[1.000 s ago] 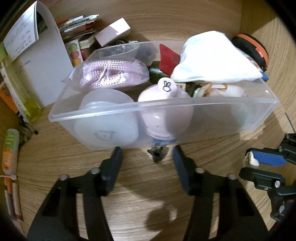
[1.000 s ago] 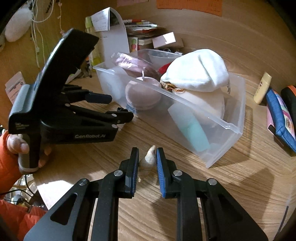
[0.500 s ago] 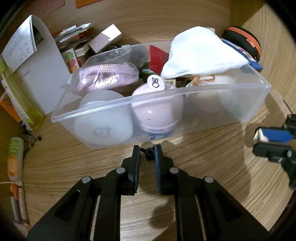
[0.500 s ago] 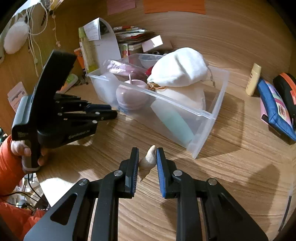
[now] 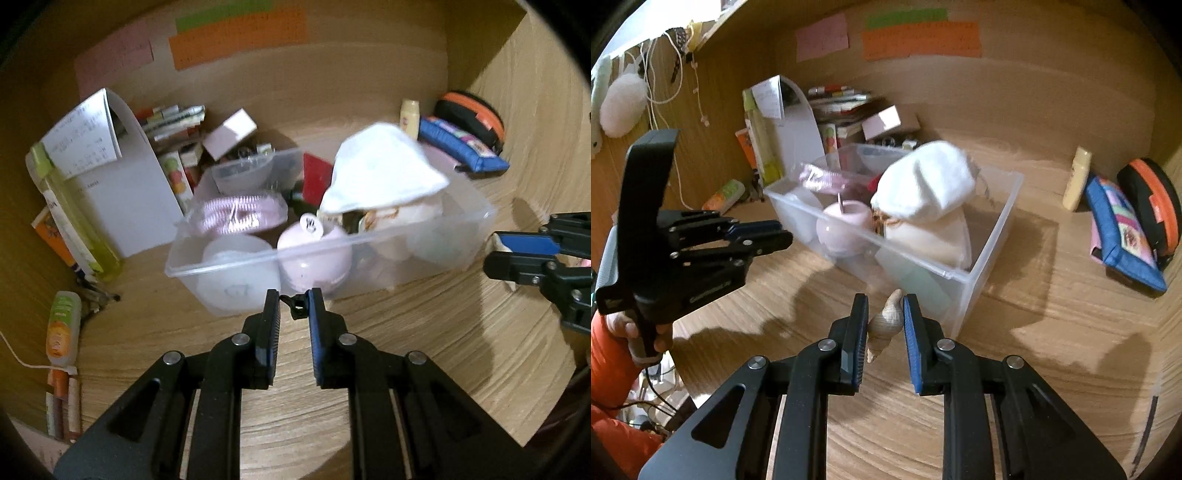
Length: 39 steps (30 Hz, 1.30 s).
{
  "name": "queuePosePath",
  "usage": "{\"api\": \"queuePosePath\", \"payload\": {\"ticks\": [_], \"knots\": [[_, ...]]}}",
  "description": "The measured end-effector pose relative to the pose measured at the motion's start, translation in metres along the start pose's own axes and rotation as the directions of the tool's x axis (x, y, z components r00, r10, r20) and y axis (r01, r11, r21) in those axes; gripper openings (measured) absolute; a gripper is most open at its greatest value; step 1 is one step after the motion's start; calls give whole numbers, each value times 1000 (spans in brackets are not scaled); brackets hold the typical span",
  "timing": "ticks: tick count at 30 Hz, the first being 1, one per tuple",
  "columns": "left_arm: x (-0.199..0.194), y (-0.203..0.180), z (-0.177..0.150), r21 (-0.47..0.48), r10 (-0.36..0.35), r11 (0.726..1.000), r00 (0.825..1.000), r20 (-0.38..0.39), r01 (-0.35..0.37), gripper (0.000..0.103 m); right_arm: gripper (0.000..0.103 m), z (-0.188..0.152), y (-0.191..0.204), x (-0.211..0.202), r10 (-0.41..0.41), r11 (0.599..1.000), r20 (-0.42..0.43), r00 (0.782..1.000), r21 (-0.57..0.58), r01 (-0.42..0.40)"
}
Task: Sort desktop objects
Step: 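Carry the black piece and seashell over the clear box, then open both grippers to release the shell and black piece into the box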
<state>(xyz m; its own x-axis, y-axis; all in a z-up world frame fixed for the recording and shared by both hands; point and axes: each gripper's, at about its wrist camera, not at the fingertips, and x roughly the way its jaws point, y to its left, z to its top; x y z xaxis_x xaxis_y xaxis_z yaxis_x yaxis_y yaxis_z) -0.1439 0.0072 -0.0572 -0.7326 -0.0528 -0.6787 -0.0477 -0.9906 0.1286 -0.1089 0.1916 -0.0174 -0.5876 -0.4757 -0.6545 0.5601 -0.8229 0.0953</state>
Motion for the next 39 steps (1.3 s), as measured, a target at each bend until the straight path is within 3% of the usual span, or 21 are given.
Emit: {"api": "queuePosePath", "payload": {"ticks": [12, 20, 29, 39], "knots": [[-27, 12, 34, -50, -67, 996, 992, 104, 72, 14, 17, 31, -19, -12, -60, 998, 67, 996, 12, 60], [-15, 19, 62, -54, -77, 995, 988, 134, 85, 14, 17, 56, -36, -8, -74, 997, 100, 992, 23, 72], [22, 23, 80, -72, -113, 990, 989, 94, 120, 14, 17, 88, -33, 23, -39, 999, 93, 995, -27, 42], [47, 25, 78, -74, -84, 993, 995, 56, 88, 17, 18, 97, -32, 49, -70, 997, 79, 994, -14, 72]]}}
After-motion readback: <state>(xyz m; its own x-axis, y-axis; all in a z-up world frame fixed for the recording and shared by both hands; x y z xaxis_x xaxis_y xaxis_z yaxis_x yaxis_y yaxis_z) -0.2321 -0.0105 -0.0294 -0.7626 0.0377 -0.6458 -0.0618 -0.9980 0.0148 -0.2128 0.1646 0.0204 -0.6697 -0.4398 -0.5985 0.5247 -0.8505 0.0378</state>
